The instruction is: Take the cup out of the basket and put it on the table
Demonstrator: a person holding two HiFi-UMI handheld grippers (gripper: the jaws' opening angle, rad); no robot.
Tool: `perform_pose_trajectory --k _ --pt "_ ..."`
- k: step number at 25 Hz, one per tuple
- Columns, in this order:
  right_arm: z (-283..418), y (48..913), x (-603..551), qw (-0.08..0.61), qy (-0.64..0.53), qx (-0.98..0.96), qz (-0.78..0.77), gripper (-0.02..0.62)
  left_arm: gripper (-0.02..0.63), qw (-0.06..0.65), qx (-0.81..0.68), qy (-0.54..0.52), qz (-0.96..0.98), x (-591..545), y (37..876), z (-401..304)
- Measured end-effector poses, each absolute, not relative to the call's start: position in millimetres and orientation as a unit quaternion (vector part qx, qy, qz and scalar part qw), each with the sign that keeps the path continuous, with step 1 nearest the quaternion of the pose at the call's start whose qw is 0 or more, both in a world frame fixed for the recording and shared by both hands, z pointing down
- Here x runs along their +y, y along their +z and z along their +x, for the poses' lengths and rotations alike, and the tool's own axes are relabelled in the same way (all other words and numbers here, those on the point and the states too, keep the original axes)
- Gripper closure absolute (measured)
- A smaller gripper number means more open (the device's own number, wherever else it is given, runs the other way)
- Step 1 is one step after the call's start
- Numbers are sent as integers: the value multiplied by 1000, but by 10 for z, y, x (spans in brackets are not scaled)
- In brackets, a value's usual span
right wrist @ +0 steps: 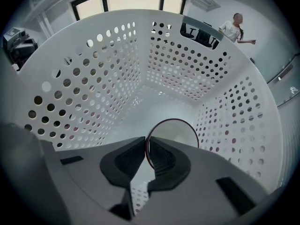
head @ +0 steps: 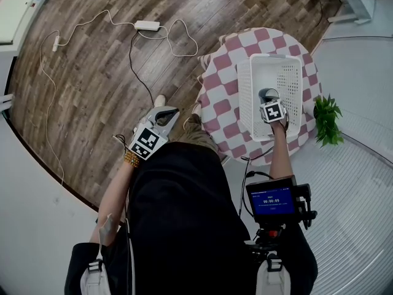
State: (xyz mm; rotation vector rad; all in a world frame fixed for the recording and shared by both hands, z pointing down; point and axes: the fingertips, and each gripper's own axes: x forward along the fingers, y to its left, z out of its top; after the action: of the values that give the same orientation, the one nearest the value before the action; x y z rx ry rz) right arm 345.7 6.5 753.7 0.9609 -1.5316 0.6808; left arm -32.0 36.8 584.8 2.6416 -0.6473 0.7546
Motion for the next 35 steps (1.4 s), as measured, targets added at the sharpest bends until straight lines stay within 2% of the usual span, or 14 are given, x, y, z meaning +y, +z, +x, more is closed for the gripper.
perform_pose_trajectory --k 35 --pt "3304 6941 130 562 252 -655 438 558 603 144 -190 257 936 276 5843 -412"
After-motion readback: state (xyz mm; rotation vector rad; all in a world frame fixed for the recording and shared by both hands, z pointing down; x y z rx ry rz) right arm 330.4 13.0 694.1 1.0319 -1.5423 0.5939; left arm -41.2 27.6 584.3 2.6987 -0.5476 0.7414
